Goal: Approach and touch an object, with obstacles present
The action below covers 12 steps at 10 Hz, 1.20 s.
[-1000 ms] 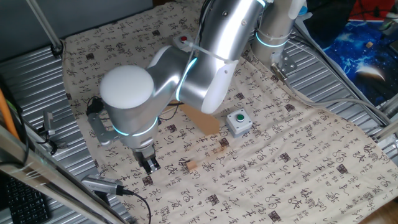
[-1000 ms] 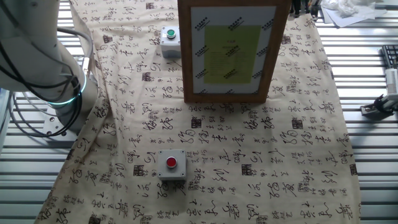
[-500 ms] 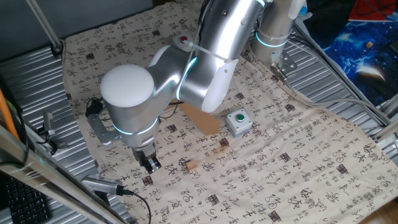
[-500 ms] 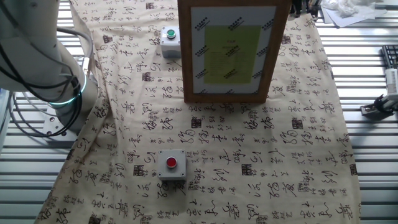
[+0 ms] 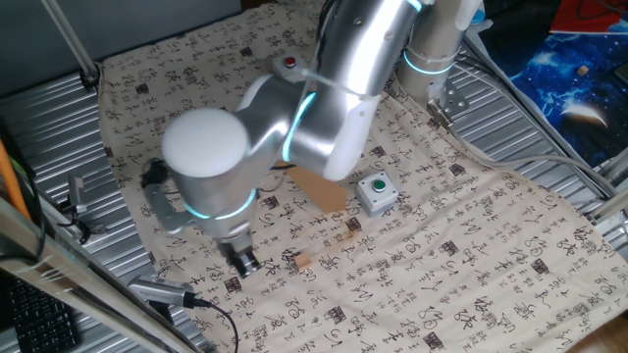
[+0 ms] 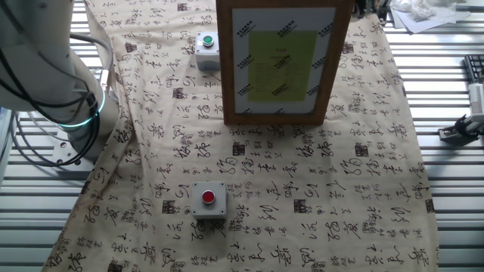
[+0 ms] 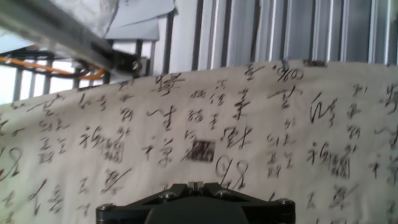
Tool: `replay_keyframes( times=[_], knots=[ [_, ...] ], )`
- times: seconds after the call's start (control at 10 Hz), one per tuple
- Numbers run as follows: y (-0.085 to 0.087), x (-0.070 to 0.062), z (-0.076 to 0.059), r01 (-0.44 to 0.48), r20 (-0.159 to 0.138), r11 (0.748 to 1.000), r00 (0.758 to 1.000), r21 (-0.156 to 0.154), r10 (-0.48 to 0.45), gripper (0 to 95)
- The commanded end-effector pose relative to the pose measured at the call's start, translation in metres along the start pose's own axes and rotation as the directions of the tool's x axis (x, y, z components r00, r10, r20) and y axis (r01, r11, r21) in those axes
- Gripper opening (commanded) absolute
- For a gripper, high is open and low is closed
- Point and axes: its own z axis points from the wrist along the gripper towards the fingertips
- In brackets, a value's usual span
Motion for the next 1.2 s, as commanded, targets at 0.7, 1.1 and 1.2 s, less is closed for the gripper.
replay_keyframes(
  times=[0.7, 1.1, 1.2],
  knots=[
    [0.039, 0.078, 0.022, -0.048, 0.017, 0.999, 0.999, 0.005, 0.048, 0.0],
    [0.033, 0.1, 0.034, -0.047, 0.018, 0.999, 0.999, 0.006, 0.047, 0.0],
    [0.03, 0.107, 0.039, -0.047, 0.018, 0.999, 0.999, 0.006, 0.047, 0.0]
  ],
)
